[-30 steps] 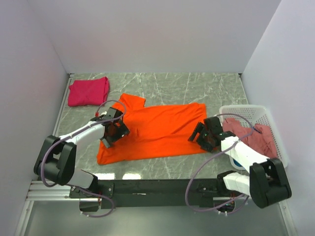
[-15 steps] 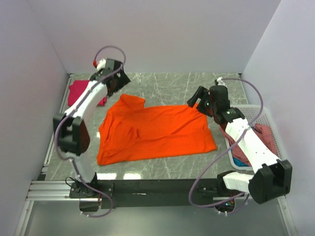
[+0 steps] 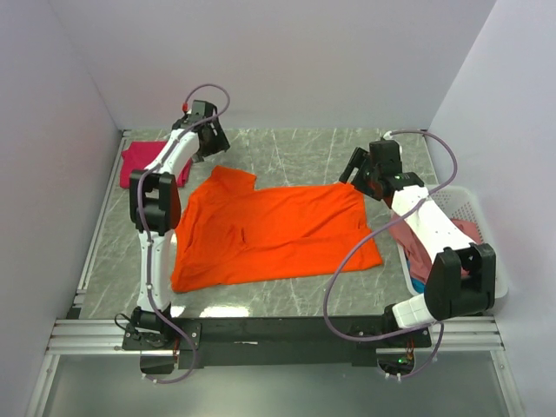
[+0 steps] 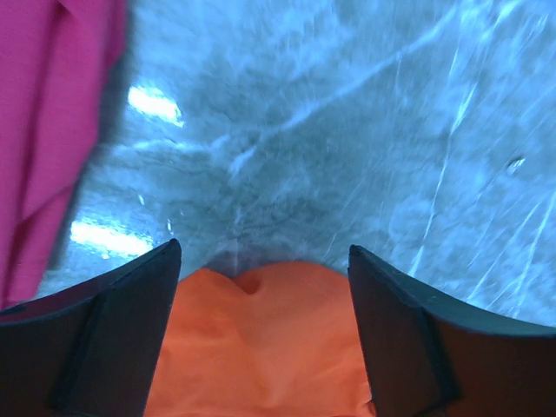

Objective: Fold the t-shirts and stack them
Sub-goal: Fold the tshirt

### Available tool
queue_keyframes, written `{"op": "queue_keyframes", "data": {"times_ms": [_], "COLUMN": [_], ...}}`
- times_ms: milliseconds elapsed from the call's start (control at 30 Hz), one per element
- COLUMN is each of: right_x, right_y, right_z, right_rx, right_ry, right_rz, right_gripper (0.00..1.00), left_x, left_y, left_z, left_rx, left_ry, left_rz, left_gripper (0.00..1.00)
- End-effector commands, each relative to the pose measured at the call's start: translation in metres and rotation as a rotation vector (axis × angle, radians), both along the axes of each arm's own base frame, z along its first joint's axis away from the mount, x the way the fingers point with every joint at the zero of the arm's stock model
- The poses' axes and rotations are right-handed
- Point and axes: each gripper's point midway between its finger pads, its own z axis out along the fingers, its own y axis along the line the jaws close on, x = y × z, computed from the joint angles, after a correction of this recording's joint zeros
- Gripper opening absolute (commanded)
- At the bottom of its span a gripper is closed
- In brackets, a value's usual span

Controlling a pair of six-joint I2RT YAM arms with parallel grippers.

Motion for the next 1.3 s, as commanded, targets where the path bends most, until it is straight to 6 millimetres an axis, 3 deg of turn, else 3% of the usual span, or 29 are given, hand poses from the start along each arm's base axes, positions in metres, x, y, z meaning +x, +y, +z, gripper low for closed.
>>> {"op": "queue_keyframes", "data": {"times_ms": [0,133,267,333,433,533,633,667,800,833,867,1000,1100,1133,1167,1233,1267], "right_x": [0.009,0.009,0.008,0.009,0.01,0.013,0.018,0.019,0.032,0.034,0.041,0.053,0.063,0.066,0.073,0.076,0.084], "right_y": [-0.008,-0.014,-0.019,-0.019,-0.021,-0.02,-0.021,-0.021,-0.023,-0.023,-0.023,-0.022,-0.024,-0.025,-0.025,-0.028,-0.028], "right_z": [0.014,0.011,0.009,0.007,0.003,-0.003,-0.009,-0.011,-0.014,-0.021,-0.015,-0.019,-0.021,-0.029,-0.024,-0.037,-0.031], "right_rx": [-0.025,-0.037,-0.039,-0.04,-0.043,-0.042,-0.044,-0.046,-0.071,-0.077,-0.079,-0.093,-0.112,-0.125,-0.13,-0.158,-0.163], "right_ry": [-0.034,-0.025,-0.021,-0.016,-0.007,0.005,0.024,0.033,0.048,0.07,0.062,0.089,0.1,0.117,0.11,0.152,0.14], "right_rz": [-0.01,-0.018,-0.033,-0.03,-0.036,-0.034,-0.034,-0.031,-0.026,-0.022,-0.022,-0.018,-0.022,-0.026,-0.025,-0.024,-0.024], "right_gripper": [0.87,0.87,0.87,0.87,0.87,0.87,0.87,0.87,0.86,0.86,0.86,0.86,0.86,0.85,0.86,0.85,0.85], "left_x": [-0.002,-0.005,-0.012,-0.013,-0.016,-0.016,-0.014,-0.013,0.001,0.005,0.002,0.013,0.012,0.011,0.008,0.005,0.002], "left_y": [-0.011,-0.014,-0.009,-0.01,-0.015,-0.021,-0.026,-0.029,-0.034,-0.036,-0.037,-0.034,-0.033,-0.035,-0.037,-0.041,-0.04], "left_z": [-0.007,-0.03,-0.055,-0.058,-0.065,-0.07,-0.073,-0.072,-0.055,-0.041,-0.042,-0.014,-0.001,0.014,0.01,0.027,0.024], "left_rx": [-0.01,-0.023,-0.003,-0.005,-0.028,-0.056,-0.072,-0.082,-0.065,-0.064,-0.07,-0.026,-0.015,-0.014,-0.015,-0.005,0.002], "left_ry": [0.017,0.066,0.125,0.126,0.137,0.139,0.133,0.129,0.02,-0.023,-0.03,-0.118,-0.154,-0.192,-0.203,-0.255,-0.263], "left_rz": [-0.075,-0.078,-0.059,-0.061,-0.08,-0.107,-0.136,-0.152,-0.235,-0.26,-0.285,-0.325,-0.353,-0.372,-0.392,-0.451,-0.462], "left_gripper": [0.8,0.77,0.67,0.65,0.53,0.36,0.02,0.0,0.0,0.0,0.0,0.0,0.0,0.0,0.0,0.0,0.0]}}
